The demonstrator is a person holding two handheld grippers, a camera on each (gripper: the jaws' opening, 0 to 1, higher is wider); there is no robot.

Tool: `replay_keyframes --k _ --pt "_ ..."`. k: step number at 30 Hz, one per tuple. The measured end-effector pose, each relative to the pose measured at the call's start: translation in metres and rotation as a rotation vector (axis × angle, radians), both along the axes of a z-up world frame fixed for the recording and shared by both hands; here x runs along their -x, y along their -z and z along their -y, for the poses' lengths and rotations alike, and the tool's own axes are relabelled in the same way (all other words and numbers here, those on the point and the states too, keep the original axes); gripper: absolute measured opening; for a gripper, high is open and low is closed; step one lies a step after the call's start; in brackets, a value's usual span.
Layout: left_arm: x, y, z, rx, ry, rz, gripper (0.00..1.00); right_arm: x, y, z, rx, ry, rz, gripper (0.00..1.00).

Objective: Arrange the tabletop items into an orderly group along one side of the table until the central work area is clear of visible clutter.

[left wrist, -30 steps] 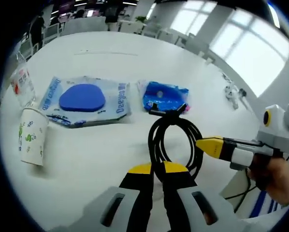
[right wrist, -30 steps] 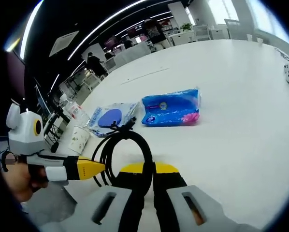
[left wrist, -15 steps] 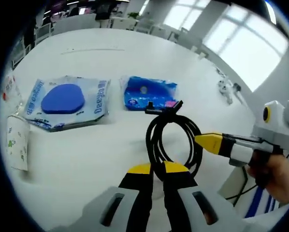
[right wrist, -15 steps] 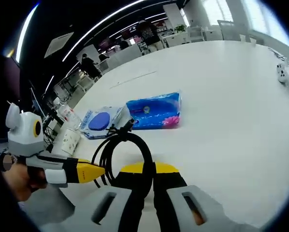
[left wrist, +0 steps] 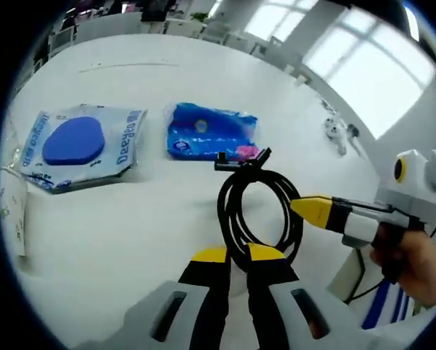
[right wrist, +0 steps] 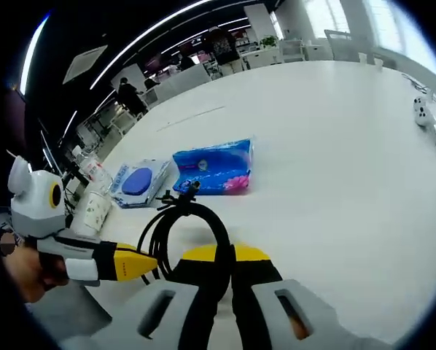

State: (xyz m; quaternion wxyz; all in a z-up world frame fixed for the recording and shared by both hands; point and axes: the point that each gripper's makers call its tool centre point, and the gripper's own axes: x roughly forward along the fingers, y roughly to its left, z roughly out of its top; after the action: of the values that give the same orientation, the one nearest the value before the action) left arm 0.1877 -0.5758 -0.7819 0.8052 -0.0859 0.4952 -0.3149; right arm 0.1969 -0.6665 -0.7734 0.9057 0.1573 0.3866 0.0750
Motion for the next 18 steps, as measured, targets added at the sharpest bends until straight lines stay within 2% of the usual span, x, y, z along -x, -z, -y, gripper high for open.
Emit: replay_keyframes --k 4,18 --pt "0.0 0.005 0.003 0.002 -0.007 -0.018 0.03 -0.006 0.006 0.002 0.03 -0.04 -0.006 0.02" --pt "-0.004 0.019 0.006 -0.014 -0.05 -0.059 0.04 -0.018 0.023 0.004 0.037 -0.118 -0.047 0.03"
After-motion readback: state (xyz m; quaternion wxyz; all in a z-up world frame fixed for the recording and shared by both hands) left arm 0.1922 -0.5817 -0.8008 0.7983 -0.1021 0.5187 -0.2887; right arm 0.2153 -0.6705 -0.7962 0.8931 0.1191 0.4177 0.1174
